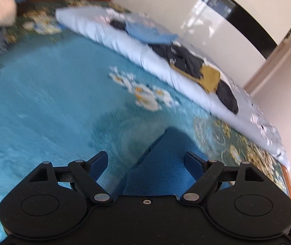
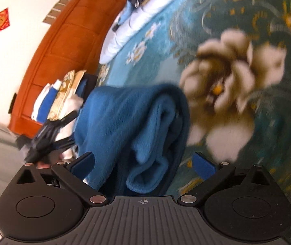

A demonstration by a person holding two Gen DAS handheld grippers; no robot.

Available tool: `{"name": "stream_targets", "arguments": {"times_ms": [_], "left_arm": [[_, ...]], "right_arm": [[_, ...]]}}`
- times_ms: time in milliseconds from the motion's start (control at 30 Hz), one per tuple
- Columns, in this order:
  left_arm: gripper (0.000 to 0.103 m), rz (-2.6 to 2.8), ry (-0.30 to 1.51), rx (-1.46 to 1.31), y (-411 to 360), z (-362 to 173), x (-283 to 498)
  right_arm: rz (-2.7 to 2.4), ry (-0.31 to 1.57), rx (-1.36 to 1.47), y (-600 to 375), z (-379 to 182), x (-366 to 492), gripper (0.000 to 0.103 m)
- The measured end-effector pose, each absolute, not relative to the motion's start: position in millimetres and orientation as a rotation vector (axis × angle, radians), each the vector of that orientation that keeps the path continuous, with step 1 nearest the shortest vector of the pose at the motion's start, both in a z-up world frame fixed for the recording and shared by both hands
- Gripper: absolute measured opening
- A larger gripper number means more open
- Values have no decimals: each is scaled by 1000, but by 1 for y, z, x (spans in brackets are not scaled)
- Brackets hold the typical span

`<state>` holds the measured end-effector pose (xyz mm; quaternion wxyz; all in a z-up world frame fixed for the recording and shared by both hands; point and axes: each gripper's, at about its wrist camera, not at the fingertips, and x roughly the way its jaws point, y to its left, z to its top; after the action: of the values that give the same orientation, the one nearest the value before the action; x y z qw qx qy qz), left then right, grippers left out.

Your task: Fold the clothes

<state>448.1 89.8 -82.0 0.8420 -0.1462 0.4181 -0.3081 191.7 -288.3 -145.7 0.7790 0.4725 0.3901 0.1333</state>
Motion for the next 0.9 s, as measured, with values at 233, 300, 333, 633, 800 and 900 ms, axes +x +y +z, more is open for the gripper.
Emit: {"name": "stream_targets", "arguments": {"times_ms": [233,300,333,633,800,900], "left_arm": [[83,-753,907,-461,96,-113,450],[83,-775,924,-475,95,-120,446],[83,-773,944,-467,93,-123,446],[81,-728,964,-512,101,-139,427],[66,-695,927,-491,97,-132,409],[57,-682,913,-488,98,-126,393]], "right_arm": [[270,848,983,-271,-148,201,103],[285,852,984,-268,-147,204,103],[292,852,986,-267,-147,206,103],[264,870,953,-263,-146,213,75],[288,855,977,-270,-149,215,47],[292,842,944,-278,-141,216,43]]}}
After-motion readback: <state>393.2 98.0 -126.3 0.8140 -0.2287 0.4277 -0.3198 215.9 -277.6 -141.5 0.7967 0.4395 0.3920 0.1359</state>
